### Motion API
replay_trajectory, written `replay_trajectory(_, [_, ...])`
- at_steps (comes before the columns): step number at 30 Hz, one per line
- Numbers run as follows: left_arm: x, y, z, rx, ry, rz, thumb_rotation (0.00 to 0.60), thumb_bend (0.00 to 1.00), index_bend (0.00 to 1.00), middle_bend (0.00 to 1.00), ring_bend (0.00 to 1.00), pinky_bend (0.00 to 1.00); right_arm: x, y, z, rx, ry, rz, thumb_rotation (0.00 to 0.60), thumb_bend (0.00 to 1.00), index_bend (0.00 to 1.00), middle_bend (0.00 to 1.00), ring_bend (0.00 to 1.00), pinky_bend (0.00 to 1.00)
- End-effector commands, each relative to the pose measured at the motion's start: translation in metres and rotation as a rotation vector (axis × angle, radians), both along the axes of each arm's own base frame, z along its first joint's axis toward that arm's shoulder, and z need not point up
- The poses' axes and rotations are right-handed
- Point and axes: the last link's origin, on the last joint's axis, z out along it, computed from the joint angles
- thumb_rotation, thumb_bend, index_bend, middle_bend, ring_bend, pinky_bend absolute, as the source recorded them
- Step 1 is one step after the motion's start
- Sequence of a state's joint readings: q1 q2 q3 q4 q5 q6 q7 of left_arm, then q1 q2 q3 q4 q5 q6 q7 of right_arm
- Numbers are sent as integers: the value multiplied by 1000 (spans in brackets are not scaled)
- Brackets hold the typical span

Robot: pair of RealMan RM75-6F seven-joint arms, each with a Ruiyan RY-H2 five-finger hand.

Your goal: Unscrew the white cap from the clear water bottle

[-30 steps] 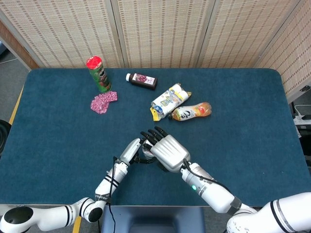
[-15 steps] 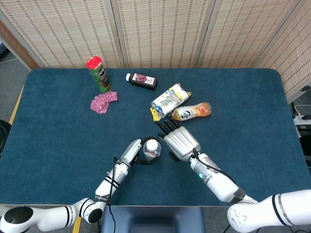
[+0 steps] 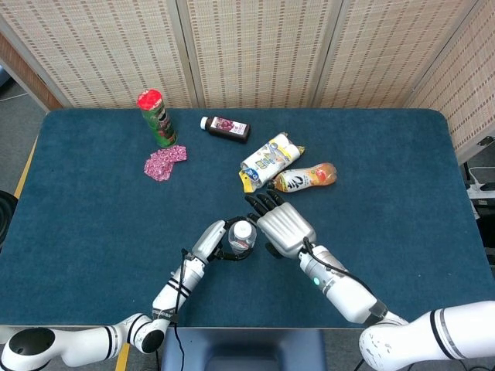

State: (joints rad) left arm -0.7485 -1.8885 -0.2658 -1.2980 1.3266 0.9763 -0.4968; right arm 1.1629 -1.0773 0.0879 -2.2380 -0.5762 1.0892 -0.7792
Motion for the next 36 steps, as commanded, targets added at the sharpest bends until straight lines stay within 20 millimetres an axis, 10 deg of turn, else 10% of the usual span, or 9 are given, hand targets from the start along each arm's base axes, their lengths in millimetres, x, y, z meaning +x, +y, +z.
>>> replay_trajectory(1, [0, 1, 0, 0, 0, 1, 600, 754, 782, 888, 640, 595, 1, 1, 0, 2, -4, 1, 600, 314, 262, 0, 0, 0])
replay_trajectory(36, [8, 8, -5, -10, 38, -8, 600, 755, 782, 889, 640, 595, 20, 25, -6, 85, -15, 91, 600, 315, 275, 0, 0, 0])
